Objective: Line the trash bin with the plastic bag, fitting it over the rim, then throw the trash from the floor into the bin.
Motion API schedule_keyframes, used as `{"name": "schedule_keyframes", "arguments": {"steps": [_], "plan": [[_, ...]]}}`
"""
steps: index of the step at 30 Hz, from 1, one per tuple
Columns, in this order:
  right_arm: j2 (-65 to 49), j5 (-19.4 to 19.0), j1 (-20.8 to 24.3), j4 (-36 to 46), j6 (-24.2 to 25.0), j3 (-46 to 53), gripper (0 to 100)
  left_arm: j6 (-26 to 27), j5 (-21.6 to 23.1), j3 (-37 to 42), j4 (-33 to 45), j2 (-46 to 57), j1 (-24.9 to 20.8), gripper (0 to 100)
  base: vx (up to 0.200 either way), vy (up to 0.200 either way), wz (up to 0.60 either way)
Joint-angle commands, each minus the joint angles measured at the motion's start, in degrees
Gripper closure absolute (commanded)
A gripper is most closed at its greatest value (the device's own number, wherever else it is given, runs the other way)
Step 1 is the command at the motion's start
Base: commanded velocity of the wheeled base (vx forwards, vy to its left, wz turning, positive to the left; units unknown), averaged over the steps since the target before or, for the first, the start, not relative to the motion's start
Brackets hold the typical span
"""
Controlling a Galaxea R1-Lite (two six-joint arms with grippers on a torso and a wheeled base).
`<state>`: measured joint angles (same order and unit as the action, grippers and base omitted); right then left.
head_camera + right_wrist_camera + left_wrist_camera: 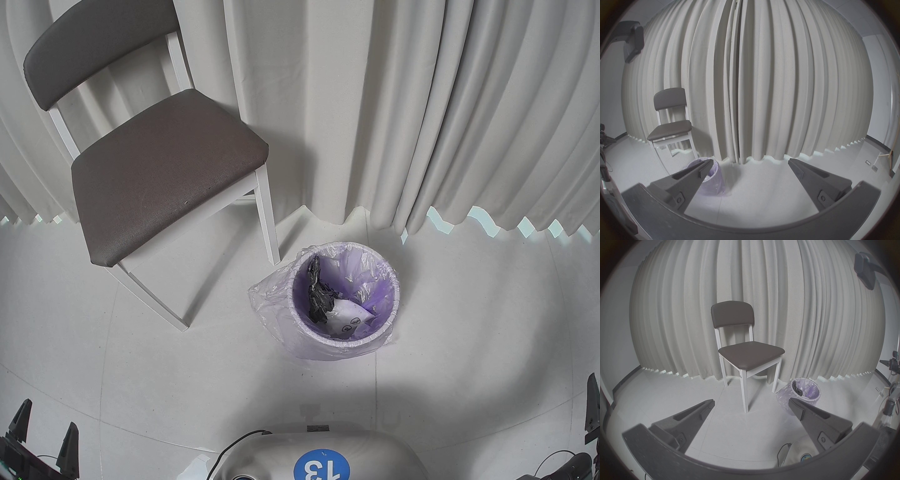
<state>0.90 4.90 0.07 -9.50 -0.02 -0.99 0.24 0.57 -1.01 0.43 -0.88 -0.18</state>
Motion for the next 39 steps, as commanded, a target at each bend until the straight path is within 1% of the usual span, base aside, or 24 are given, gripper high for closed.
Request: {"name": "schedule_keyframes", "arguments": {"steps": [1,3,8,10,13,15,21,23,26,32,39], "plan": [[-0.73,0.02,0.01,2.55,-0.24,0.99,0,0.02,0.04,1.01,-0.08,0.88,0.01,0,0.000,0.000,0.00],[-0.73,-0.07,0.01,4.57,-0.06,0.99,0,0.02,-0.05,1.01,-0.16,0.88,0.01,0,0.000,0.000,0.00],[-0.73,-1.65,0.01,4.66,-0.06,0.99,0,0.02,-0.13,1.01,-0.25,0.88,0.01,0,0.000,0.000,0.00],[-0.73,-3.49,0.01,5.89,-0.24,0.99,0,0.02,-0.05,1.01,-0.25,0.88,0.01,0,0.000,0.000,0.00],[-0.73,-5.78,0.01,10.73,-0.77,0.64,0,0.11,-0.05,1.01,-0.25,0.88,0.01,0,0.000,0.000,0.00],[-0.73,-6.48,0.01,9.85,-0.77,0.81,0,0.02,-0.13,1.01,-0.25,0.88,0.01,0,0.000,0.000,0.00],[-0.73,-6.39,0.01,9.50,0.11,0.99,0,-0.42,-0.05,1.01,-0.25,0.79,0.01,0,0.000,0.000,0.00],[-0.73,-6.39,0.01,9.06,1.17,0.99,0,-1.12,-0.31,1.01,-0.25,0.79,0.01,0,0.000,0.000,0.00],[-0.73,-6.48,0.01,9.14,-0.68,0.99,0,-0.33,0.04,1.01,-0.25,0.79,0.01,0,0.000,0.000,0.00],[-0.73,-6.31,0.01,9.32,-1.03,0.99,0,-0.24,-0.05,1.01,-0.25,0.79,0.01,0,0.000,0.000,0.00],[-0.73,-6.31,0.01,9.06,0.02,0.99,0,-0.24,-0.05,1.01,-0.25,0.79,0.01,0,0.000,0.000,0.00]]}}
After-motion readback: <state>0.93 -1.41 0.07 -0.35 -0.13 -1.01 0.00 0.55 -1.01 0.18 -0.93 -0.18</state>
